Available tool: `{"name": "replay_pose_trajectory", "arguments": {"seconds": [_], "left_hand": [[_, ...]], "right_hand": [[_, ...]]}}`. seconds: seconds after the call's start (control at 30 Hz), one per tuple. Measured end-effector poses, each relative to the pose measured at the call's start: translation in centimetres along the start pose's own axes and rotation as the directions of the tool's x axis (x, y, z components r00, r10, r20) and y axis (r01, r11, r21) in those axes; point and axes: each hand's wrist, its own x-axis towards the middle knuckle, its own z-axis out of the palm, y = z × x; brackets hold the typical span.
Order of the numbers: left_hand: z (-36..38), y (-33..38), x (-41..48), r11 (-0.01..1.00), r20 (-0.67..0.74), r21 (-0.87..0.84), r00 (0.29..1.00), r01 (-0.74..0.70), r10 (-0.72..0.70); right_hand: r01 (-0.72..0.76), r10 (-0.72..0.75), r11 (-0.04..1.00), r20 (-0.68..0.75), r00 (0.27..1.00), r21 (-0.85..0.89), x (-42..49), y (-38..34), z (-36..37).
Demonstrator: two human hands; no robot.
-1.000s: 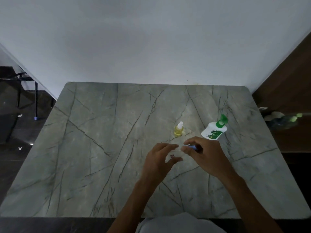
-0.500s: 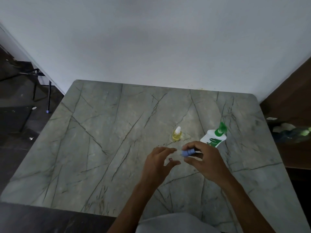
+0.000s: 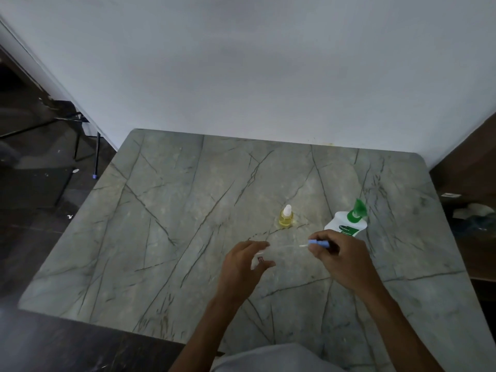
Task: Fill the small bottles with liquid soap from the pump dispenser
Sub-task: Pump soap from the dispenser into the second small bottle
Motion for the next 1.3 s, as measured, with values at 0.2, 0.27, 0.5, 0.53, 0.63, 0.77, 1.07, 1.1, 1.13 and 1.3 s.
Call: {"name": "replay_pose_trajectory", "arguments": {"seconds": [0.2, 0.27, 0.5, 0.53, 0.63, 0.77, 1.07, 1.1, 1.13, 1.3], "left_hand": [[-1.6, -1.8, -1.2, 0.988, -0.096, -0.034, 0.983, 0.153, -0.156], [-2.0, -2.1, -1.8, 0.98, -0.108, -0.067, 0.975, 0.188, -0.194], [-3.4, -2.9, -4.3, 0.941, -0.109, -0.106, 0.937, 0.321, -0.332], [-3.6, -3.1, -4.6, 0.935, -0.112, -0.108, 0.93, 0.339, -0.35], [-4.1, -3.7, -5.2, 0.924, -0.107, -0.103, 0.919, 0.369, -0.379], [-4.5, -4.5, -5.3, 0.906, -0.113, -0.118, 0.901, 0.406, -0.418], [-4.9, -5.6, -5.0, 0.901, -0.063, -0.114, 0.902, 0.418, -0.426], [-4.9, -5.6, -4.9, 0.902, -0.059, -0.108, 0.903, 0.419, -0.426], [-4.9, -5.7, -4.9, 0.902, -0.055, -0.103, 0.903, 0.418, -0.425], [-5.0, -5.8, -5.1, 0.903, -0.047, -0.107, 0.905, 0.417, -0.423]], "right_hand": [[-0.094, 0.104, 0.984, -0.06, 0.993, 0.15, 1.1, 2.5, 0.5], [-0.125, 0.138, 0.977, -0.061, 0.989, 0.173, 2.2, 4.2, 2.1], [-0.113, 0.124, 0.986, -0.085, 0.989, 0.12, 6.9, 9.8, 9.6], [-0.093, 0.102, 0.99, -0.086, 0.991, 0.103, 7.5, 10.2, 10.5], [-0.052, 0.056, 0.998, -0.082, 0.995, 0.04, 8.8, 11.4, 12.7], [-0.062, 0.06, 0.998, -0.116, 0.991, -0.015, 9.3, 12.7, 14.6], [-0.061, 0.061, 0.998, -0.184, 0.981, 0.011, 8.9, 13.3, 15.5], [-0.051, 0.053, 0.999, -0.189, 0.981, 0.011, 8.8, 13.3, 15.5], [-0.048, 0.049, 0.999, -0.19, 0.981, 0.01, 8.8, 13.3, 15.4], [-0.048, 0.05, 0.999, -0.184, 0.982, 0.018, 8.7, 12.9, 15.2]]}}
